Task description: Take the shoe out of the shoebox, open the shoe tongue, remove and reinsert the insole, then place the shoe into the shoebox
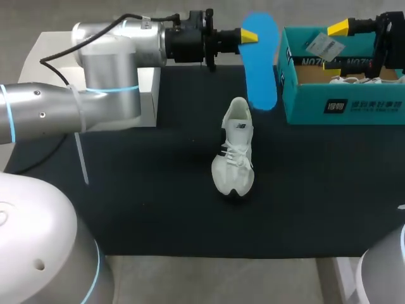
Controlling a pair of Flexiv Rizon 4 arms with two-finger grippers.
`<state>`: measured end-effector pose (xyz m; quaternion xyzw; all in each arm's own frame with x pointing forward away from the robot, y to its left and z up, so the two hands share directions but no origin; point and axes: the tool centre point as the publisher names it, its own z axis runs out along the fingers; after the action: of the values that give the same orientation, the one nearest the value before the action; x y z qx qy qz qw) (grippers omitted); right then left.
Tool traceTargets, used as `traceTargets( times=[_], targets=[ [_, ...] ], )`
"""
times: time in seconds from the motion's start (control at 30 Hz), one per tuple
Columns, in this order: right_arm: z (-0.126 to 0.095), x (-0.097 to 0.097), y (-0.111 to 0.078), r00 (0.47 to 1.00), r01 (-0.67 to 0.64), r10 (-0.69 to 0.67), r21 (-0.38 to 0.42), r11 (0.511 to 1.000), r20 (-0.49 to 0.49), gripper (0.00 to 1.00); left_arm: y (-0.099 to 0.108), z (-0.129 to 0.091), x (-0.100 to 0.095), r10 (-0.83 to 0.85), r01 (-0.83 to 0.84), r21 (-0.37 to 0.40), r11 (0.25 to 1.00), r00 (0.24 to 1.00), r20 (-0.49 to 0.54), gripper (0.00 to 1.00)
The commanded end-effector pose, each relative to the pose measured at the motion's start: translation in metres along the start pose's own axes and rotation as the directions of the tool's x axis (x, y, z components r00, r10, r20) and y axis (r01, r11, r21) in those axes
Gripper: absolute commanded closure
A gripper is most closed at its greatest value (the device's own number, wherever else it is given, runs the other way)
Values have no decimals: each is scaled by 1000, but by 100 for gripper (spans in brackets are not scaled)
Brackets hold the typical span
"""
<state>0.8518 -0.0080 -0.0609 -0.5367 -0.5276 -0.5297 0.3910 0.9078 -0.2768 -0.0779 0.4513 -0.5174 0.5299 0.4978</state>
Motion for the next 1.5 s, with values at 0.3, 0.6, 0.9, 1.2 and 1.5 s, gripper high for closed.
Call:
traceTargets(
  times=[0.3, 0.6, 0.9, 1.2, 1.5],
  targets=[
    [2, 0, 2, 1000, -1, 1, 2, 1000, 2, 0, 8, 1, 1, 123, -123, 20, 992, 992, 9, 100],
    [2, 0, 2, 1000, -1, 1, 2, 1000, 2, 0, 8, 0, 15, 910, -920, 165, 355, 381, 164, 100],
    [2, 0, 2, 1000, -1, 1, 2, 1000, 2, 0, 8, 0, 15, 910, -920, 165, 355, 381, 164, 100],
    [2, 0, 2, 1000, -1, 1, 2, 1000, 2, 0, 15, 2, 12, 937, -932, 89, -350, -349, 29, 100],
    [2, 0, 2, 1000, -1, 1, 2, 1000, 2, 0, 10, 0, 14, 766, -763, 97, -639, -642, -11, 100]
  ],
)
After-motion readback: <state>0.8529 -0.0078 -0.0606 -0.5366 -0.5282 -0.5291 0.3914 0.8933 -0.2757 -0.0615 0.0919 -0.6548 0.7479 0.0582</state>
